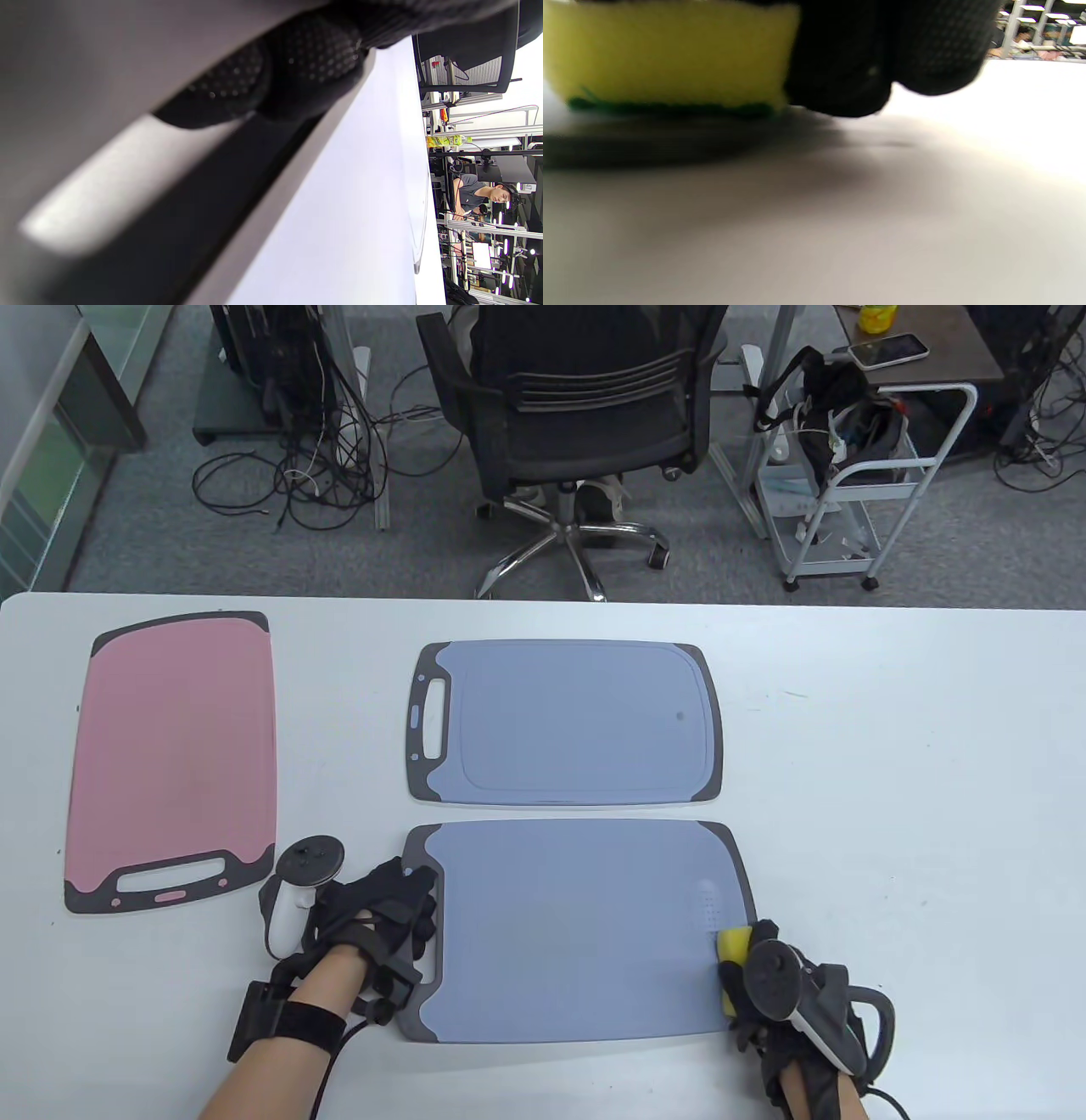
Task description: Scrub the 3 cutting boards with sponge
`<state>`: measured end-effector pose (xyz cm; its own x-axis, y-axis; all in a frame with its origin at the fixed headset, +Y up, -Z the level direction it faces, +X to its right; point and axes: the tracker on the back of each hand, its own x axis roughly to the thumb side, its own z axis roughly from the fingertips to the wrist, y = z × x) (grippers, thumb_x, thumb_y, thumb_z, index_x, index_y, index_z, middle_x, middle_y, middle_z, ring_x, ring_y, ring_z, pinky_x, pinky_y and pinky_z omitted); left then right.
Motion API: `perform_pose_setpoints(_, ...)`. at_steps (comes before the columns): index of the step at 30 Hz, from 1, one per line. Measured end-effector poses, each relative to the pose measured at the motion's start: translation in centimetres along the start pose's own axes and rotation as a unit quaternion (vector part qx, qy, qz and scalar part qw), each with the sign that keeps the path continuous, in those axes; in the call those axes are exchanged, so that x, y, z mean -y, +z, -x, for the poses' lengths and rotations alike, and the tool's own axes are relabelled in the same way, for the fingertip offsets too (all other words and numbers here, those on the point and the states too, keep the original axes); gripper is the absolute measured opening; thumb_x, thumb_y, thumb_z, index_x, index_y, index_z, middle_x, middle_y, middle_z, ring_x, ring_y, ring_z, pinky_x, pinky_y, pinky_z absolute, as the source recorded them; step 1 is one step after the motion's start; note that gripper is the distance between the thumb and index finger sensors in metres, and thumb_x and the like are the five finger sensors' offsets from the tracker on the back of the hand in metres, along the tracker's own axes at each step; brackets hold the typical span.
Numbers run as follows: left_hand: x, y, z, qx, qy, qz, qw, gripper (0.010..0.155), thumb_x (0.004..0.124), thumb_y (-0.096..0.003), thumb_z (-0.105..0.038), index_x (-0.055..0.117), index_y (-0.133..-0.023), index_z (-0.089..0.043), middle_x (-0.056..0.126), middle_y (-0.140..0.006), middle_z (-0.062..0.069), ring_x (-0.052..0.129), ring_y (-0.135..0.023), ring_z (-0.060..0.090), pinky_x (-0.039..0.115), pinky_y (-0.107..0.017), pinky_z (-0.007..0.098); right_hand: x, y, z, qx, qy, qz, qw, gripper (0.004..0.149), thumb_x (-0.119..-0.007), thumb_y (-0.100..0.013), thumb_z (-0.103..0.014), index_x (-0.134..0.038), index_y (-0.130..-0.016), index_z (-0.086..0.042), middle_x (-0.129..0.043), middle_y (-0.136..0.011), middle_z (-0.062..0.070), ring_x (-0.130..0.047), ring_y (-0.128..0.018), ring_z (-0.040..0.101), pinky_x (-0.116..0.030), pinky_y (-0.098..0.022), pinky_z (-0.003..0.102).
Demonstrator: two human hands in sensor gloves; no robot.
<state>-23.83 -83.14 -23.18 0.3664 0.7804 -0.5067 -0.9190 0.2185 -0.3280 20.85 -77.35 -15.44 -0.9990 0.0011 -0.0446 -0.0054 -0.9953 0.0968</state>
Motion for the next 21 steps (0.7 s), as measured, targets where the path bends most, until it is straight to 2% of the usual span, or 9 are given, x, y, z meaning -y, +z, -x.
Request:
perform_pose_setpoints(1,0.0,0.0,0.0,0.0,0.001,0.002,1.0,0.053,0.074,-0.0585,-0.053,0.07,-0.094,-0.013,0.094,-0.068,-0.005,0.108,-0.038,0.001,0.102,-0.03,0.026,0.1,-0.3,-2.2,0.059,0.013,-0.005,0.998,0.071,-0.072,-0.048,-0.057,-0.067,-0.102,-0.011,-0.088,-0.067,0.009,-0.094,-0.041,0.015,-0.084,-0.038,0.039)
perform_pose_setpoints(3,0.0,0.0,0.0,0.0,0.001,0.001,1.0,0.053,0.074,-0.0584,-0.052,0.07,-0.094,-0.013,0.094,-0.068,-0.006,0.108,-0.038,0.001,0.102,-0.03,0.026,0.4,-0.2,-8.1,0.131,0.021,0.011,0.991,0.072,-0.072,-0.048,-0.057,-0.066,-0.102,-0.011,-0.088,-0.068,0.009,-0.094,-0.041,0.015,-0.084,-0.038,0.039)
perform_pose_setpoints(7,0.0,0.0,0.0,-0.001,0.004,0.005,1.0,0.053,0.074,-0.0582,-0.052,0.07,-0.094,-0.013,0.094,-0.068,-0.005,0.108,-0.039,0.001,0.102,-0.03,0.026,0.9,0.9,-20.0,0.284,0.044,0.024,0.958,0.073,-0.07,-0.047,-0.059,-0.065,-0.103,-0.012,-0.087,-0.067,0.007,-0.094,-0.041,0.013,-0.084,-0.039,0.038)
perform_pose_setpoints(9,0.1,0.0,0.0,-0.001,0.005,0.006,1.0,0.053,0.074,-0.0582,-0.052,0.07,-0.094,-0.013,0.094,-0.068,-0.005,0.109,-0.039,0.001,0.102,-0.03,0.026,0.9,1.8,-24.0,0.342,0.047,0.036,0.938,0.073,-0.07,-0.047,-0.06,-0.064,-0.103,-0.014,-0.087,-0.067,0.007,-0.094,-0.041,0.012,-0.084,-0.039,0.037)
perform_pose_setpoints(11,0.1,0.0,0.0,-0.001,0.005,0.006,1.0,0.053,0.074,-0.0582,-0.052,0.07,-0.094,-0.013,0.094,-0.068,-0.005,0.109,-0.039,0.001,0.102,-0.03,0.026,1.0,2.3,-25.8,0.357,0.05,0.039,0.932,0.072,-0.07,-0.047,-0.06,-0.065,-0.103,-0.015,-0.088,-0.067,0.006,-0.094,-0.041,0.012,-0.084,-0.039,0.037)
perform_pose_setpoints(14,0.1,0.0,0.0,-0.001,0.007,0.009,1.0,0.053,0.074,-0.0581,-0.052,0.07,-0.094,-0.013,0.094,-0.068,-0.005,0.109,-0.039,0.001,0.102,-0.03,0.027,1.1,1.9,-24.2,0.336,0.064,0.03,0.939,0.071,-0.069,-0.046,-0.061,-0.063,-0.104,-0.019,-0.087,-0.069,0.004,-0.094,-0.042,0.012,-0.084,-0.039,0.037)
perform_pose_setpoints(16,0.1,0.1,0.0,-0.001,0.007,0.008,1.0,0.053,0.074,-0.0582,-0.052,0.07,-0.094,-0.013,0.094,-0.069,-0.005,0.109,-0.039,0.001,0.102,-0.031,0.027,1.0,1.2,-20.3,0.284,0.072,0.026,0.956,0.071,-0.069,-0.046,-0.061,-0.063,-0.104,-0.019,-0.087,-0.07,0.004,-0.094,-0.043,0.013,-0.084,-0.04,0.037)
perform_pose_setpoints(20,0.1,0.0,0.0,-0.001,0.005,0.006,1.0,0.053,0.074,-0.0582,-0.053,0.07,-0.094,-0.013,0.094,-0.068,-0.005,0.109,-0.039,0.001,0.102,-0.03,0.026,0.2,0.5,-7.6,0.119,0.019,0.006,0.993,0.071,-0.072,-0.046,-0.059,-0.065,-0.104,-0.018,-0.087,-0.07,0.006,-0.094,-0.042,0.015,-0.084,-0.039,0.04)
perform_pose_setpoints(21,0.0,0.0,-0.1,-0.001,0.004,0.005,1.0,0.054,0.074,-0.0581,-0.053,0.07,-0.094,-0.013,0.094,-0.068,-0.005,0.109,-0.039,0.001,0.102,-0.03,0.026,0.1,0.5,-5.6,0.092,0.016,0.007,0.996,0.071,-0.072,-0.046,-0.058,-0.066,-0.103,-0.017,-0.088,-0.069,0.007,-0.094,-0.042,0.016,-0.084,-0.039,0.04)
